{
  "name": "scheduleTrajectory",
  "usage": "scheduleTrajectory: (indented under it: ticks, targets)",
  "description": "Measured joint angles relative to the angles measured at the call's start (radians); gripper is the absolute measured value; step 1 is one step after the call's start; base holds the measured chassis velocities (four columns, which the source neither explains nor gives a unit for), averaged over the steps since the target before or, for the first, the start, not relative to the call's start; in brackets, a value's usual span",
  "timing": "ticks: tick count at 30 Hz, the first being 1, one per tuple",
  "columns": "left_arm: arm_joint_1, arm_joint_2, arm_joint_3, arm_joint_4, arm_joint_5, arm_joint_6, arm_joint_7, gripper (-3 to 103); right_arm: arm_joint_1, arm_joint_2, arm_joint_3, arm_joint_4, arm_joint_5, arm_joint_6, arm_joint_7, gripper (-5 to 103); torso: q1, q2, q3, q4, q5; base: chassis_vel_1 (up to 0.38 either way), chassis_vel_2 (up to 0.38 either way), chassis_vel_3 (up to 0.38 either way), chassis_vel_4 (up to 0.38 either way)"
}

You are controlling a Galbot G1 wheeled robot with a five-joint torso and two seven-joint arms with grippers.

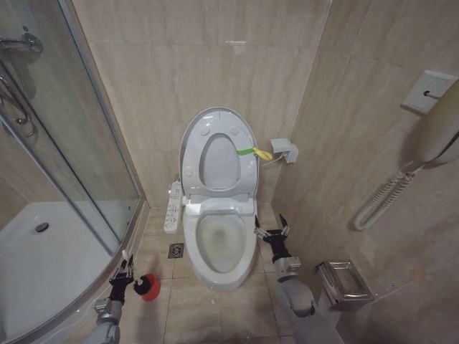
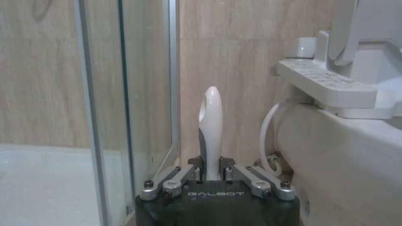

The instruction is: Open the toilet lid, clean the toilet bowl with a toilet brush, close the toilet lid, and flush.

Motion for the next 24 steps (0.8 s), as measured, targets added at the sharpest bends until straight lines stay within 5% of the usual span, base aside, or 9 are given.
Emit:
scheduleTrajectory:
  ticks: [24]
  targets:
    - [-0.064, -0.014, 0.010, 0.072, 0.002, 0.006, 0.038, 18, 0.000, 0.000, 0.000, 0.000, 0.000, 0.000, 0.000, 100, 0.000, 0.000, 0.000, 0.0000, 0.0000, 0.000, 0.000, 0.000, 0.000]
